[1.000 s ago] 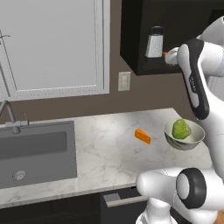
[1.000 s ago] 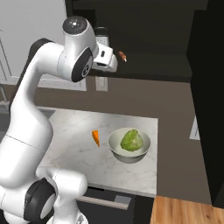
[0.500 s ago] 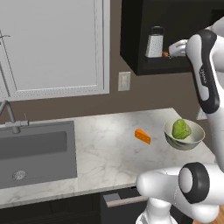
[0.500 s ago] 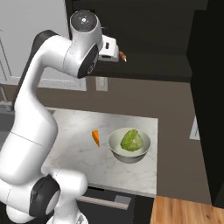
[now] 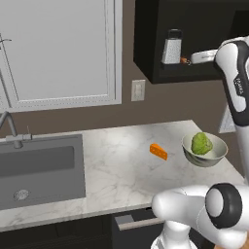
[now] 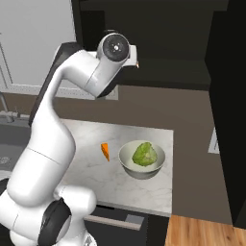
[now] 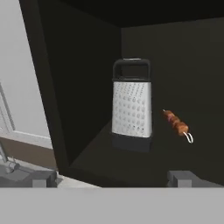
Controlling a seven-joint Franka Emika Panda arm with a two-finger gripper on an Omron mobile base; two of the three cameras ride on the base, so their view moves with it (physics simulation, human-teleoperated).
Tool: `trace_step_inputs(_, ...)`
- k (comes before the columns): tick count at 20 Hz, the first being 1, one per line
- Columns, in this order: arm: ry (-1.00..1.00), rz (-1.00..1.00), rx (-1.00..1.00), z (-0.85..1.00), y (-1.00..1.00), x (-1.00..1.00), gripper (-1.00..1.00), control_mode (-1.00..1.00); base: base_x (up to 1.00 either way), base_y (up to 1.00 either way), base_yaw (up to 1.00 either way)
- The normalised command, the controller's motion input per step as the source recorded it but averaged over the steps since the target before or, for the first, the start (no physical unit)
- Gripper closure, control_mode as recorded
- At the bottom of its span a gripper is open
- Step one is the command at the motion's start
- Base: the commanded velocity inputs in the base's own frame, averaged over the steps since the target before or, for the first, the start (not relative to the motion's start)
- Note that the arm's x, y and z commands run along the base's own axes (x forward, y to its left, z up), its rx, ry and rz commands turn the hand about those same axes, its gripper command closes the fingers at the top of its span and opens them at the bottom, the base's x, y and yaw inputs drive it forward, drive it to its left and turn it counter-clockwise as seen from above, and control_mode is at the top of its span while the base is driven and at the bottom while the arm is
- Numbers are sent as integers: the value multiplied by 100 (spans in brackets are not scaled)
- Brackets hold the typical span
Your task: Pick the cheese from the fridge and the cheese grater from the cabinet and place them next to the salad bowl.
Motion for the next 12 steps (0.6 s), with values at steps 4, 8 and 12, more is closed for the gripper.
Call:
trace_step_inputs(4, 13, 0, 0, 34, 0, 28, -100, -100, 0, 0, 0)
trace_step_inputs(8, 20, 0, 2, 40, 0, 10, -100, -100, 0, 0, 0)
trace_step_inputs(12, 7, 0, 3, 19, 0, 10, -100, -100, 0, 0, 0)
